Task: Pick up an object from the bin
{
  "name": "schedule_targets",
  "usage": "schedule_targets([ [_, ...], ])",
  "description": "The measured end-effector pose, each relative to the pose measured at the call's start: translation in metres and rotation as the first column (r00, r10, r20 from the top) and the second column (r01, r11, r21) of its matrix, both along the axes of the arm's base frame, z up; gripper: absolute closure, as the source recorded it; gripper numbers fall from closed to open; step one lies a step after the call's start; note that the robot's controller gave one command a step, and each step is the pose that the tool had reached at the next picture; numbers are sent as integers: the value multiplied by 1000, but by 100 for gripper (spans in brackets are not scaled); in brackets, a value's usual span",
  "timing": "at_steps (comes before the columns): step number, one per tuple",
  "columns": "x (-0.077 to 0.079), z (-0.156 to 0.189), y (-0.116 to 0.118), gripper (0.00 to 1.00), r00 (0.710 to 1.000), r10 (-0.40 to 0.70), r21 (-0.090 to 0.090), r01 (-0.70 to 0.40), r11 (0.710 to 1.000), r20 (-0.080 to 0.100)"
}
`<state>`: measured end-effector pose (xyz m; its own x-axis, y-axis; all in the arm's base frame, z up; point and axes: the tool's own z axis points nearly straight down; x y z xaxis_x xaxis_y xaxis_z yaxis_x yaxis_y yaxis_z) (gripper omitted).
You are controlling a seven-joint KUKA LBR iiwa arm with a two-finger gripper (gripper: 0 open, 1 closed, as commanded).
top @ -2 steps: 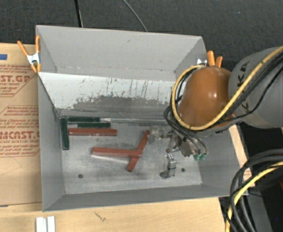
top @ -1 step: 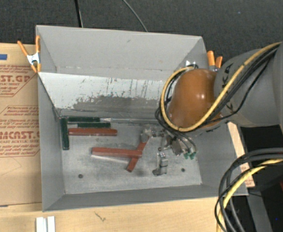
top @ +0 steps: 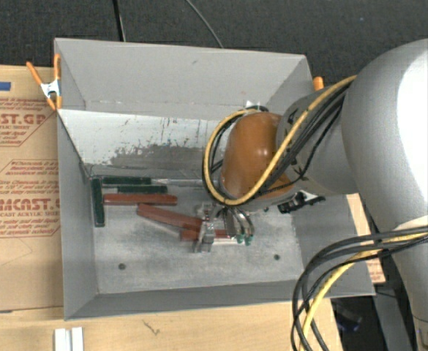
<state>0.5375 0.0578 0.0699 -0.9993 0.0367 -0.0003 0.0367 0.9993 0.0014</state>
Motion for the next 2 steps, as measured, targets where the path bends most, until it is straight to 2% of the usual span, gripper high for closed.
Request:
schedule_targets([
  [1, 0, 0, 0, 100, 1000, 0, 0, 0, 1000, 0],
  [2, 0, 156, 12, 100, 1000, 13, 0, -13, 1000, 4],
])
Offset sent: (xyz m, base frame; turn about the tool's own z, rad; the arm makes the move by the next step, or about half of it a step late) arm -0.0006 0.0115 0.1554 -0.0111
